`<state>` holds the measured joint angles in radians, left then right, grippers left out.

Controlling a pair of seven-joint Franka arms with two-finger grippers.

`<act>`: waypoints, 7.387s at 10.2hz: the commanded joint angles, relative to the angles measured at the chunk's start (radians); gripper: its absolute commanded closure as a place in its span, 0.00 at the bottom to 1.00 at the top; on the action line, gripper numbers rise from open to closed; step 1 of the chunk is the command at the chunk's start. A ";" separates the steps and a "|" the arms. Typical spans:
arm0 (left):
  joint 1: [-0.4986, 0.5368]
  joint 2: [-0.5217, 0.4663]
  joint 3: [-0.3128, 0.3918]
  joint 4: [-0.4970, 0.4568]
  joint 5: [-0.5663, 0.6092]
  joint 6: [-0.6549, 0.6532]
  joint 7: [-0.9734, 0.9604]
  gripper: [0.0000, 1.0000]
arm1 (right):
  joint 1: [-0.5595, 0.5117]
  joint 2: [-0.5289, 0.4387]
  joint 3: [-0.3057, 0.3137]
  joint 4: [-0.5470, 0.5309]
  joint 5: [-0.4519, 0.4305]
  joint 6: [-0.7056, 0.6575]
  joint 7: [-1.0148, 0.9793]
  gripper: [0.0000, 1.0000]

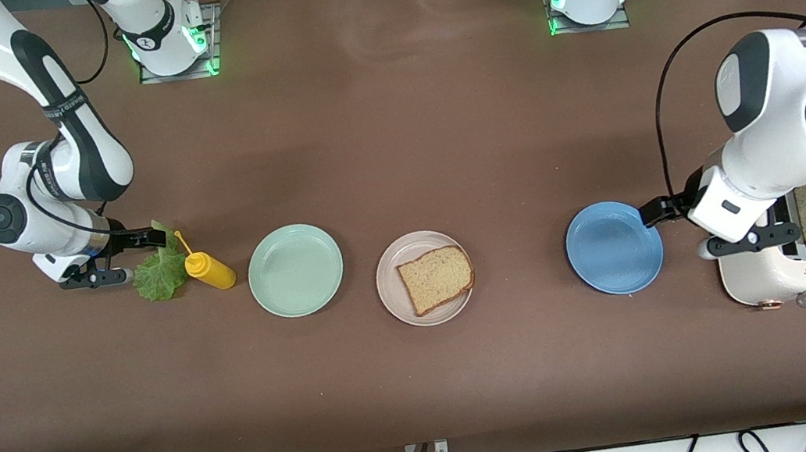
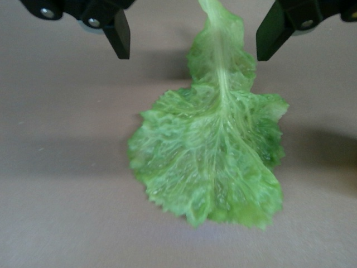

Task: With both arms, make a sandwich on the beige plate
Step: 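Grasp the green lettuce leaf with the right gripper while the left gripper withdraws, then lift the lettuce leaf up with the right gripper, then carry the lettuce onto the bread on the beige plate with the right gripper, then lower the lettuce onto the bread and open the right gripper, then raise the right gripper and move it back beside the mustard bottle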

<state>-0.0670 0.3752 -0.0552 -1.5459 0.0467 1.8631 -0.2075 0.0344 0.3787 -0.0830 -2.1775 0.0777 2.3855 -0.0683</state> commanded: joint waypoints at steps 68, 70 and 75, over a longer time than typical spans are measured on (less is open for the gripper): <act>0.136 -0.096 -0.037 -0.010 -0.054 -0.133 0.208 0.00 | 0.449 0.142 -0.038 0.814 -0.006 -0.471 0.945 0.00; 0.136 -0.096 -0.037 -0.010 -0.054 -0.133 0.208 0.00 | 0.449 0.100 -0.092 0.809 -0.007 -0.615 0.700 0.00; 0.136 -0.096 -0.037 -0.010 -0.053 -0.133 0.208 0.00 | 0.409 -0.065 -0.181 0.667 -0.018 -0.740 0.357 0.00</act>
<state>0.0555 0.2861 -0.0834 -1.5516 0.0139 1.7402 -0.0248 0.4696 0.4069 -0.2689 -1.3946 0.0770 1.6454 0.3763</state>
